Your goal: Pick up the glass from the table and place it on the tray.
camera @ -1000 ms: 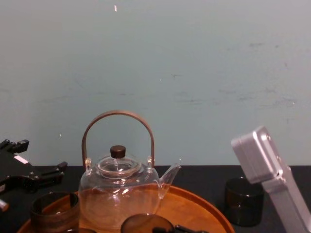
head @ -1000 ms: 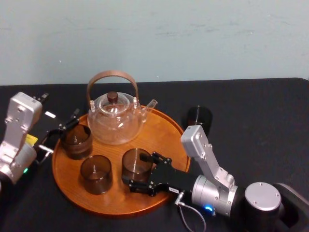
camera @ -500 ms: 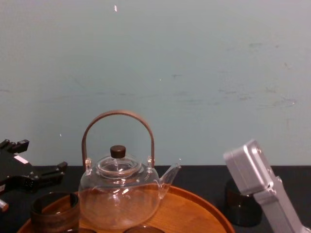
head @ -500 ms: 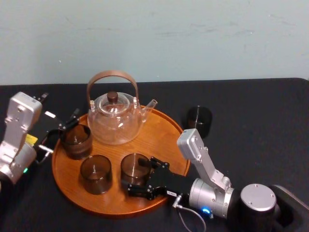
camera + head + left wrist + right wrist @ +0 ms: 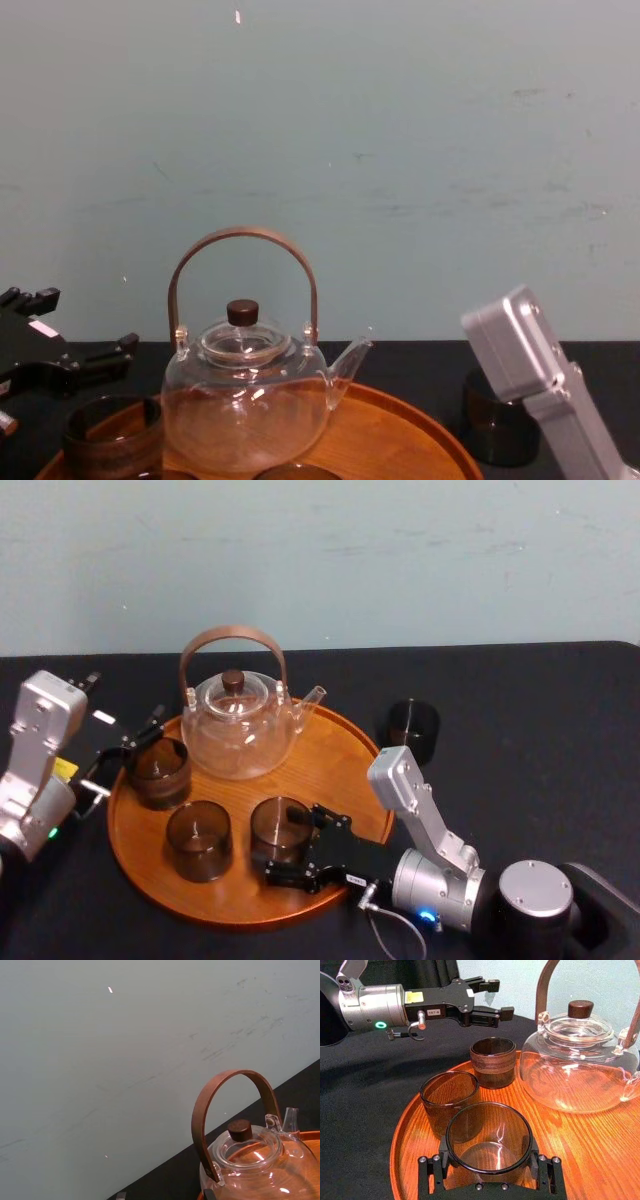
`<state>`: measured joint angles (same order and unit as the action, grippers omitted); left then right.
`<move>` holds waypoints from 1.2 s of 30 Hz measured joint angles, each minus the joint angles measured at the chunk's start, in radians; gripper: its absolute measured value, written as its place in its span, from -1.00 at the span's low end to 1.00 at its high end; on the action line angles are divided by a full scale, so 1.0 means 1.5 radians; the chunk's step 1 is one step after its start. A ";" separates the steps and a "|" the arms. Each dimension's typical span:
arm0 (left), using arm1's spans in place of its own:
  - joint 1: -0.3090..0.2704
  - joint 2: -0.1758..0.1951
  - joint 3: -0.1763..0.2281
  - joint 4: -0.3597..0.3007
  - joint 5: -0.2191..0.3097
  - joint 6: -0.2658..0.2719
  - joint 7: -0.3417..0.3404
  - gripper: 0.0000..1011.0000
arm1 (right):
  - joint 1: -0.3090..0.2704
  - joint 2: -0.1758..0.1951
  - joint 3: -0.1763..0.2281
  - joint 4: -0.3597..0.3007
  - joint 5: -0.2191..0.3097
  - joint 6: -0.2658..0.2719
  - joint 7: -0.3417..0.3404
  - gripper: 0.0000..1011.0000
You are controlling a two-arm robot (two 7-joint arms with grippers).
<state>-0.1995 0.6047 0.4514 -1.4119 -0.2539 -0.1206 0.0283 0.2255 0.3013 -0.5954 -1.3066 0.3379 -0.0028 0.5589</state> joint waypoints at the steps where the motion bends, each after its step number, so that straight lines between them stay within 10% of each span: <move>1: 0.000 0.000 0.000 0.000 0.000 0.000 0.000 0.98 | 0.000 0.000 0.000 0.000 0.000 0.000 0.000 0.79; 36: 0.000 0.000 0.000 0.000 0.000 0.000 0.000 0.98 | -0.017 0.029 0.015 -0.058 -0.005 -0.034 -0.004 0.98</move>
<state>-0.1996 0.6047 0.4514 -1.4120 -0.2539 -0.1205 0.0283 0.1994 0.3452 -0.5736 -1.3937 0.3308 -0.0542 0.5529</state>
